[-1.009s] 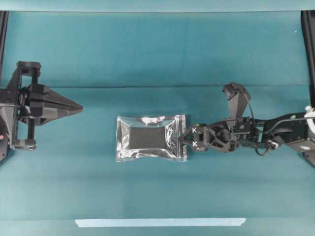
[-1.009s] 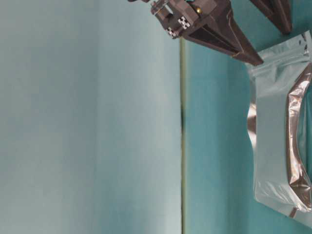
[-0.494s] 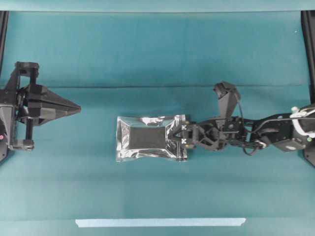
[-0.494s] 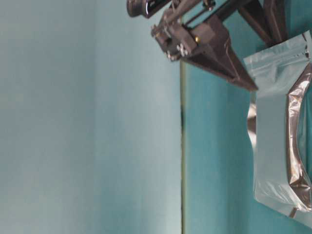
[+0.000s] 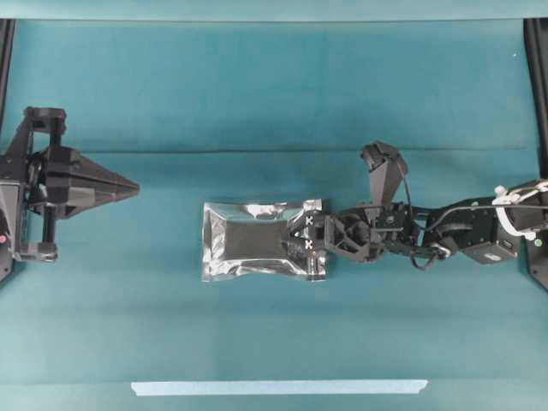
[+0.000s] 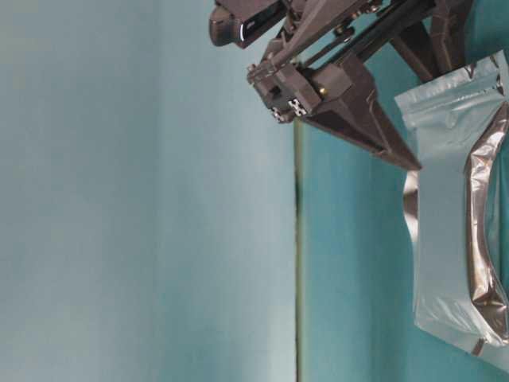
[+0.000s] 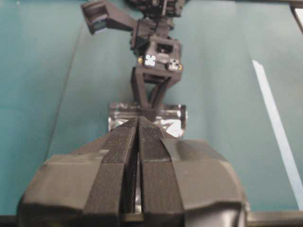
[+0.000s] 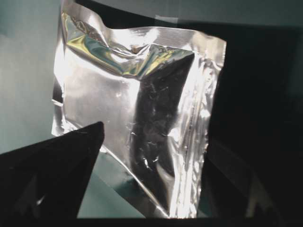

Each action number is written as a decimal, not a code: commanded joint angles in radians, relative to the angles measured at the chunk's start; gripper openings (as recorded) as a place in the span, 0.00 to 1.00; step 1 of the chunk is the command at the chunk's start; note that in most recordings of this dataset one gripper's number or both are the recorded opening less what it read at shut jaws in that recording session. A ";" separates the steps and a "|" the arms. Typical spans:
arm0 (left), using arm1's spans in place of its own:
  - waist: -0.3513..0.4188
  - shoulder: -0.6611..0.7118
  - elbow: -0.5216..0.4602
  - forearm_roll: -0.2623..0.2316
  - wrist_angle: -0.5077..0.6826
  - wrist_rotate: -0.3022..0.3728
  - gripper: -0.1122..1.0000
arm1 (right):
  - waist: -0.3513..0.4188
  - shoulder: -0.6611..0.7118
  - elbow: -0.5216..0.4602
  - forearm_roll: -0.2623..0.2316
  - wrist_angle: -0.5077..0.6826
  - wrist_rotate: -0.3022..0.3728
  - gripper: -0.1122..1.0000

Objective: Hand over the silver zip bag and make it stand upright.
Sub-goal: 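Grasp the right edge of the silver foil bag with the right gripper, then lift the bag with the right gripper and rotate it to hang vertically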

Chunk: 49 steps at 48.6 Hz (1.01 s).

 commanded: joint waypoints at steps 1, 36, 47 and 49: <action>0.000 -0.002 -0.011 0.003 -0.006 0.002 0.10 | 0.005 0.002 0.002 0.014 0.002 0.012 0.88; 0.002 -0.002 -0.005 0.003 -0.006 0.002 0.10 | -0.017 -0.048 0.006 0.020 0.003 -0.025 0.11; 0.002 -0.005 -0.003 0.003 -0.005 0.000 0.10 | -0.064 -0.172 -0.057 -0.020 0.106 -0.175 0.11; 0.002 -0.006 -0.003 0.003 -0.006 0.000 0.10 | -0.080 -0.199 -0.080 -0.032 0.176 -0.213 0.11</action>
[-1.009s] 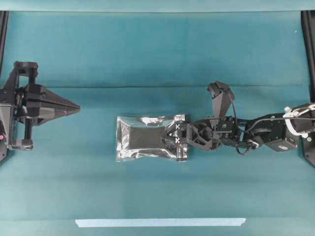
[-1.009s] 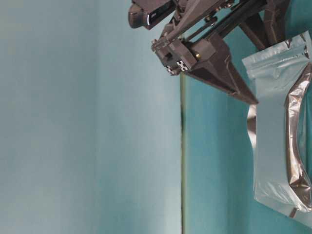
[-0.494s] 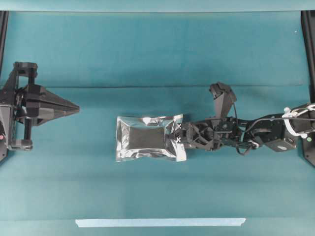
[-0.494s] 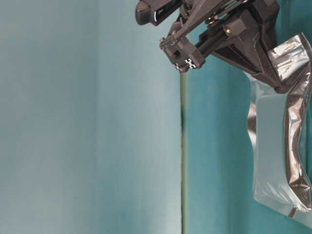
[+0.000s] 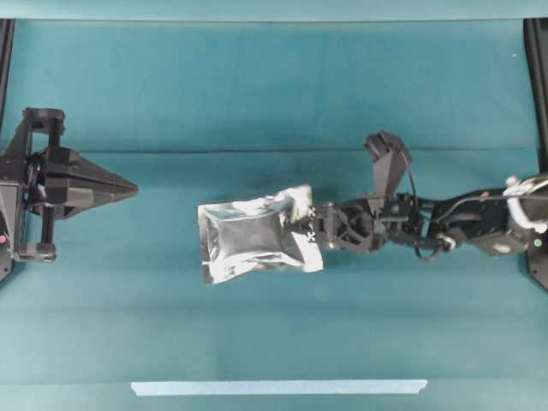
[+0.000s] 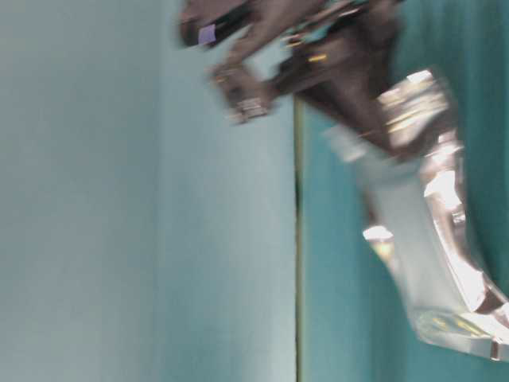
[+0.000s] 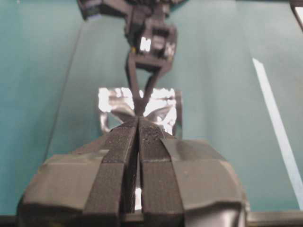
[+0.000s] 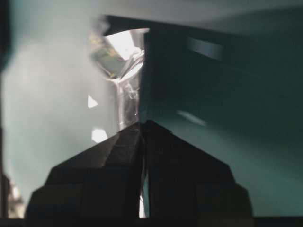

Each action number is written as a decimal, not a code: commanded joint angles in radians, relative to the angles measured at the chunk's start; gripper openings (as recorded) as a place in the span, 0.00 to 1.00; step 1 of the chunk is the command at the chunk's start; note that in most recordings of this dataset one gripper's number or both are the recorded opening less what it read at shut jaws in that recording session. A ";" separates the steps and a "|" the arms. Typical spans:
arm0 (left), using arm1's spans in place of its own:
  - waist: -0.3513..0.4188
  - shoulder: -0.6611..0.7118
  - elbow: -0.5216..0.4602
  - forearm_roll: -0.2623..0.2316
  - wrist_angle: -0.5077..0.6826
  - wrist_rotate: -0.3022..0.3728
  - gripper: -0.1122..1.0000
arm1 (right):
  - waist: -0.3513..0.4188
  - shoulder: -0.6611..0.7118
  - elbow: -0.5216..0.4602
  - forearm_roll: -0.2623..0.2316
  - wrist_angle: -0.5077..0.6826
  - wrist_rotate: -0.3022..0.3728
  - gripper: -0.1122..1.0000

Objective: Hand over the silver zip bag and make it stand upright.
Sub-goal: 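Lift the bag with the right gripper and rotate it to hang vertically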

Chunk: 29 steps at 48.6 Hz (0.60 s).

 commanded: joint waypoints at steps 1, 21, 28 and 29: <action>0.002 -0.003 -0.011 0.002 -0.006 0.000 0.10 | -0.034 -0.078 -0.060 -0.026 0.117 -0.081 0.11; 0.002 -0.031 0.002 0.002 -0.006 0.000 0.10 | -0.167 -0.218 -0.308 -0.074 0.831 -0.457 0.11; 0.000 -0.043 0.005 0.002 -0.005 -0.002 0.10 | -0.175 -0.202 -0.373 -0.074 0.927 -0.517 0.11; 0.002 -0.044 0.006 0.002 -0.005 -0.002 0.10 | -0.175 -0.201 -0.380 -0.074 0.946 -0.529 0.11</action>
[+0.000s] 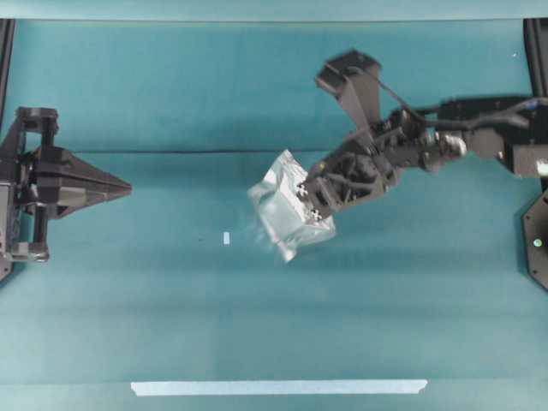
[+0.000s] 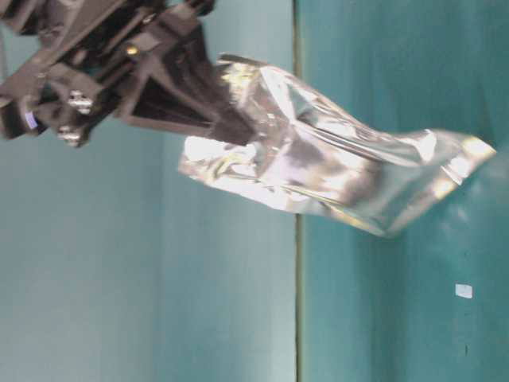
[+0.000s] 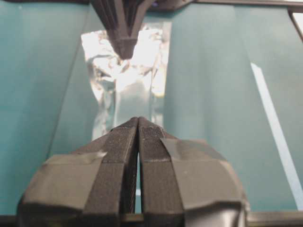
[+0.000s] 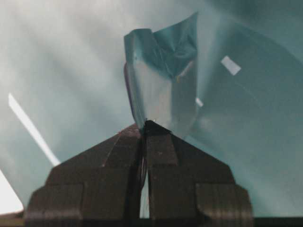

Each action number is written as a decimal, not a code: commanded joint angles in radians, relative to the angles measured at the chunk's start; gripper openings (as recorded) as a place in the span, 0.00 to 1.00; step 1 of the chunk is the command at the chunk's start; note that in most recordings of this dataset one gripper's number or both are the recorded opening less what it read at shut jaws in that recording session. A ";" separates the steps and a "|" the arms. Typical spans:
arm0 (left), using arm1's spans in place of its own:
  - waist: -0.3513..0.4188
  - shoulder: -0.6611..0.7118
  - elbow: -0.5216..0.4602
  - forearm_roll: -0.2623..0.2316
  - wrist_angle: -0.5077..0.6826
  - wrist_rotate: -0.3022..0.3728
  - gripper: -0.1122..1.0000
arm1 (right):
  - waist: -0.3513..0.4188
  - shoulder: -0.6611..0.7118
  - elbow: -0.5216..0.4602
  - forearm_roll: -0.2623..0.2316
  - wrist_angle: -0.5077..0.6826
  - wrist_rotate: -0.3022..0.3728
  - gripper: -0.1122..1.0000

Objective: Hand over the silver zip bag and make it stand upright.
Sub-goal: 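Lift the bag with the right gripper and rotate it to hang vertically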

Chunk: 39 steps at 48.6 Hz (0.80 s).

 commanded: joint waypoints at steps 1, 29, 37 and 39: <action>0.002 -0.003 -0.009 0.002 -0.005 -0.002 0.10 | -0.003 -0.005 -0.063 0.003 0.072 -0.052 0.11; -0.002 -0.006 -0.005 0.002 0.025 -0.043 0.10 | 0.011 0.195 -0.439 -0.002 0.543 -0.466 0.11; -0.003 -0.008 -0.003 0.002 0.026 -0.048 0.10 | 0.018 0.233 -0.514 -0.003 0.611 -0.589 0.11; -0.003 -0.008 -0.003 0.002 0.026 -0.048 0.10 | 0.023 0.241 -0.525 -0.006 0.617 -0.607 0.11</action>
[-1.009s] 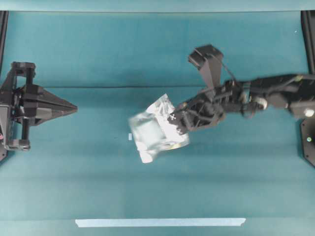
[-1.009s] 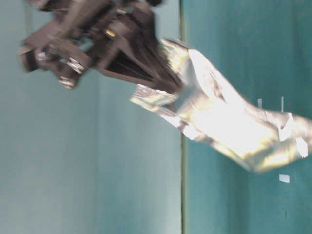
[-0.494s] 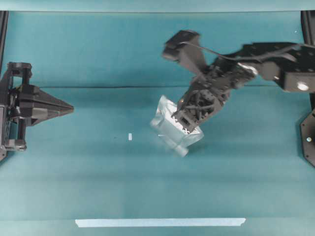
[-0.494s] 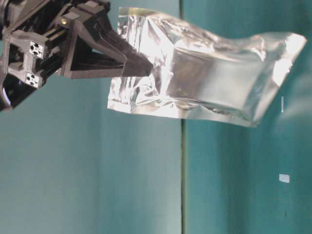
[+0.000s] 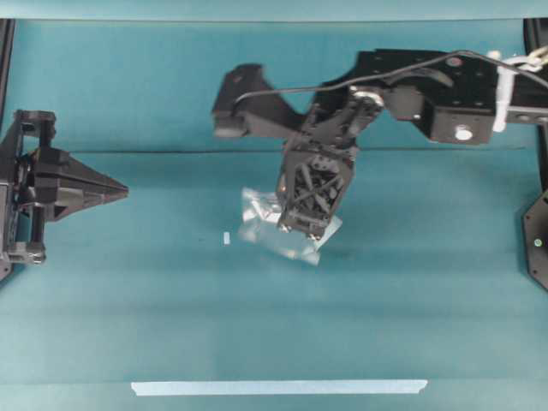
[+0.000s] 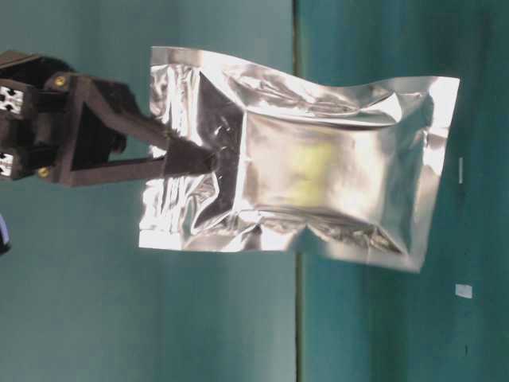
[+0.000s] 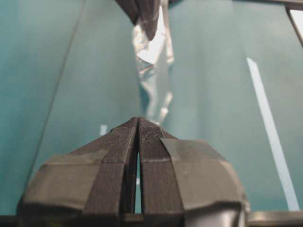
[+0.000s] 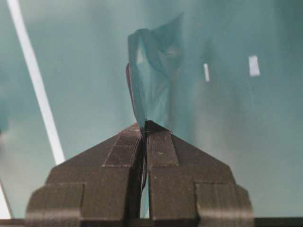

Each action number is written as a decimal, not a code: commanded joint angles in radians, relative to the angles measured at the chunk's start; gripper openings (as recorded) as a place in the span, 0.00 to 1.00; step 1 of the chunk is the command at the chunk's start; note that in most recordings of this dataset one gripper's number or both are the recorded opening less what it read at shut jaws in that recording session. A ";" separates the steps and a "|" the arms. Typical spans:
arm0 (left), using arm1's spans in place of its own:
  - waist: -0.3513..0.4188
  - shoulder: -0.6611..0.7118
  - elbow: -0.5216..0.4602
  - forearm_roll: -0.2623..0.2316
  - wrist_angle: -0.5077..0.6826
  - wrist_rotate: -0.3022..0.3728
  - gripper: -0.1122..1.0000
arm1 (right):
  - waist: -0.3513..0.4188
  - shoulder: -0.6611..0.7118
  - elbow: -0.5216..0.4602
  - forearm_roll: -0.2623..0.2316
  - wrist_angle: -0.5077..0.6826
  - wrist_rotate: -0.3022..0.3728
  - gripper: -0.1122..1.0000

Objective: Hand over the silver zip bag and make it stand upright.
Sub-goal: 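Lift the bag with the right gripper and rotate it to hang vertically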

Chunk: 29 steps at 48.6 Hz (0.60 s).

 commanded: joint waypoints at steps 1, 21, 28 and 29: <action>-0.002 0.002 -0.011 0.002 -0.005 0.000 0.10 | 0.012 0.005 -0.049 -0.002 0.018 -0.048 0.11; 0.003 -0.002 -0.005 0.000 -0.005 -0.003 0.10 | 0.031 0.026 -0.063 -0.179 0.066 -0.120 0.11; 0.008 -0.002 0.000 0.000 -0.003 -0.003 0.10 | 0.044 0.031 -0.063 -0.230 0.058 -0.158 0.11; 0.006 -0.002 0.000 0.002 -0.003 -0.003 0.10 | 0.046 0.032 -0.061 -0.232 0.055 -0.169 0.11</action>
